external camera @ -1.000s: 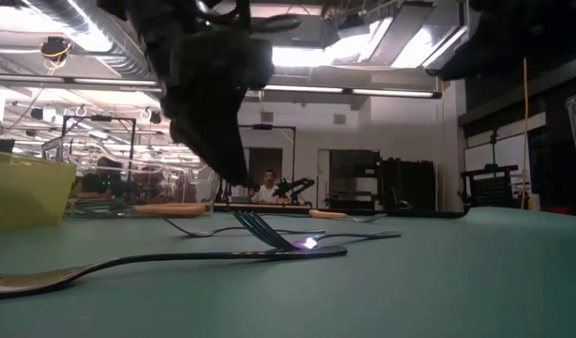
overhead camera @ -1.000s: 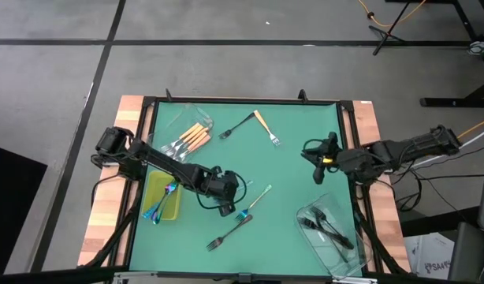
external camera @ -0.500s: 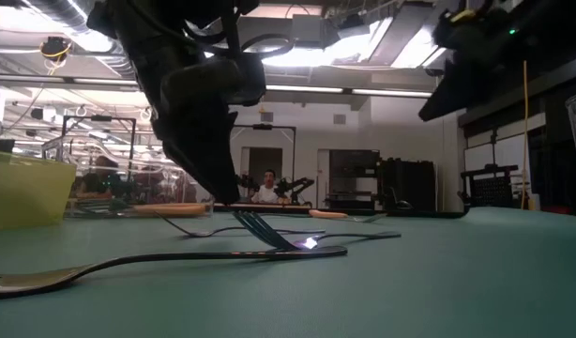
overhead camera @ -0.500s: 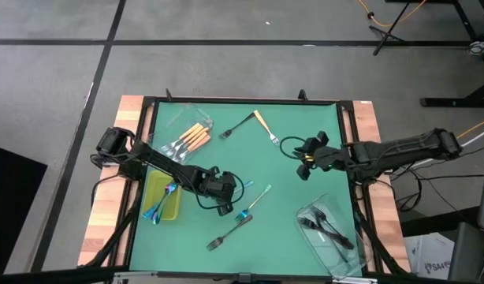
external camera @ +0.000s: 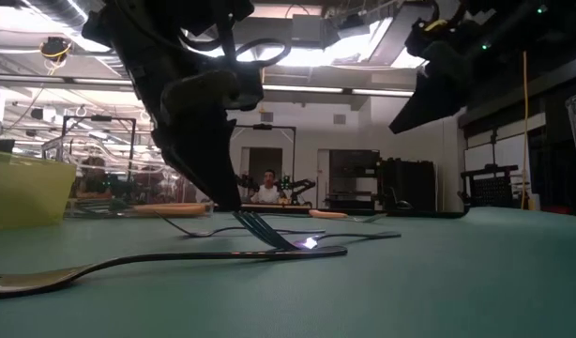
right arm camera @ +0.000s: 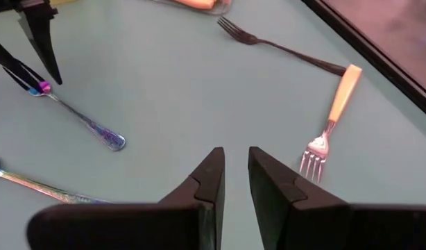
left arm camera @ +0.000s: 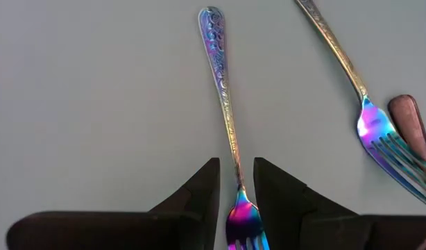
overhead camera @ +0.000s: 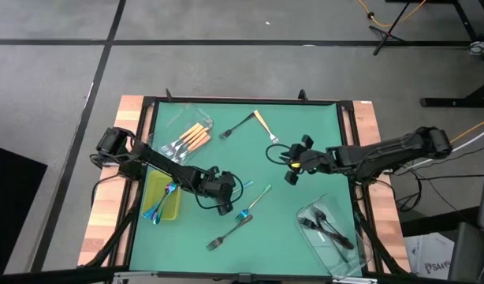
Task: Sort silverware by color (type)
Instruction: Put the blue fork in the yellow bin
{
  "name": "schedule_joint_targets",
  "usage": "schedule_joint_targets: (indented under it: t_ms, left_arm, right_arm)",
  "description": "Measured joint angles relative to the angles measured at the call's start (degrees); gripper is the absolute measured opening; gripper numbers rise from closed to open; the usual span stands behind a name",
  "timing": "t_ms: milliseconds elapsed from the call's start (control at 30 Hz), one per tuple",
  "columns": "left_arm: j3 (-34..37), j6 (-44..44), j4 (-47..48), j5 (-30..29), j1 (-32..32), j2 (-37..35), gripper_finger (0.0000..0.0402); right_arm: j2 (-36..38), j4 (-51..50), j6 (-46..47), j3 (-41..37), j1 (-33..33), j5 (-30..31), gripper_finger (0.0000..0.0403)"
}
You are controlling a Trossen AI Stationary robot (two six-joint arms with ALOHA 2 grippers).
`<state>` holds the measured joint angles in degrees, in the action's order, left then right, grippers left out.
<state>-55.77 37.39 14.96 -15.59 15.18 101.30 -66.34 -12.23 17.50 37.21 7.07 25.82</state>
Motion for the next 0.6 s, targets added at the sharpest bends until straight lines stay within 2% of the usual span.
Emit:
schedule_joint_targets:
  t_ms: [367, 600]
  left_arm:
    - [-0.1, 0.0, -2.3, -1.7, 0.7, 4.9, 0.0082]
    - [-0.2, -0.3, -2.3, -1.9, 0.7, 5.6, 0.0081]
  right_arm:
    - [-1.9, 0.8, 0.0, 0.0, 0.0, 0.0, 0.0057]
    - [-2.3, 0.6, 0.0, 0.0, 0.0, 0.0, 0.0057]
